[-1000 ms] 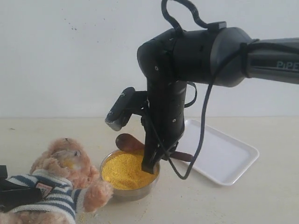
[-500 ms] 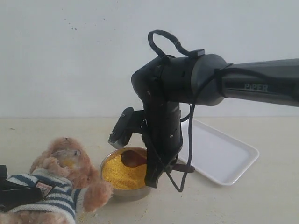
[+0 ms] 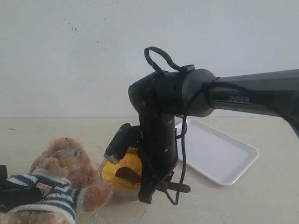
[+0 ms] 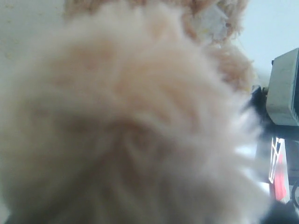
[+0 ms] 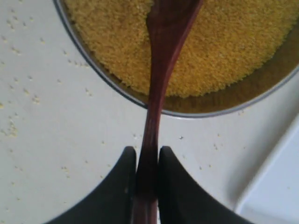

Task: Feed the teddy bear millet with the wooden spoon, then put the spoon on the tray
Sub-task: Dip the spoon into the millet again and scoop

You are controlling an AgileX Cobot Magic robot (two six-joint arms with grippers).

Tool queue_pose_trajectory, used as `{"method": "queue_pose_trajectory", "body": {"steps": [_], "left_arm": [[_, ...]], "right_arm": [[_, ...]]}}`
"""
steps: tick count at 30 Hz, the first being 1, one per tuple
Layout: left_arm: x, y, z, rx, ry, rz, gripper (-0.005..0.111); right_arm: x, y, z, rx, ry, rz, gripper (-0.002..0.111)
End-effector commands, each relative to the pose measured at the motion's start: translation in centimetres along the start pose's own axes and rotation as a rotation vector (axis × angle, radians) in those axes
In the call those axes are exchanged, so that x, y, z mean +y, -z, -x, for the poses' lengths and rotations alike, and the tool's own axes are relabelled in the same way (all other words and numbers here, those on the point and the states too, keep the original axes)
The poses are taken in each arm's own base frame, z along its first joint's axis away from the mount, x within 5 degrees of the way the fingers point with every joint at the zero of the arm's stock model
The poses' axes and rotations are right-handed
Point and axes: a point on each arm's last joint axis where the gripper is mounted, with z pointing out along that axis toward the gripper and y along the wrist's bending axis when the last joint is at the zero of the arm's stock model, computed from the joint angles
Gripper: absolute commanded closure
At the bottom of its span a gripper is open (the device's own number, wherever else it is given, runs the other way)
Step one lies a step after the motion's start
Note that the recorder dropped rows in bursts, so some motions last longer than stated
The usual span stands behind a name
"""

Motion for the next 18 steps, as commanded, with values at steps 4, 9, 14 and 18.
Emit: {"method": "queue_pose_trajectory", "body": {"steps": [4,9,14,18], "left_arm": [[-0.19,-0.01,-0.01,-0.002,0.004,-0.024,0.103],[-0.19,-0.01,-0.01,-0.002,0.004,-0.024,0.103],[-0.19,-0.01,-0.01,-0.002,0.004,-0.024,0.103],[-0.19,-0.01,-0.01,-0.002,0.004,-0.024,0.103]], "right_arm": [[0.44,0.24,0.34,-0.039,0.01,0.043,0.109],[0.34,0.23,0.34,-0.043,-0.006,0.041,0.109],[0.24,0.23,0.38,-0.048,-0.022,0.03,0.109],[0.09,0.21,0.29,-0.046,-0.033,0.029,0.109]]}}
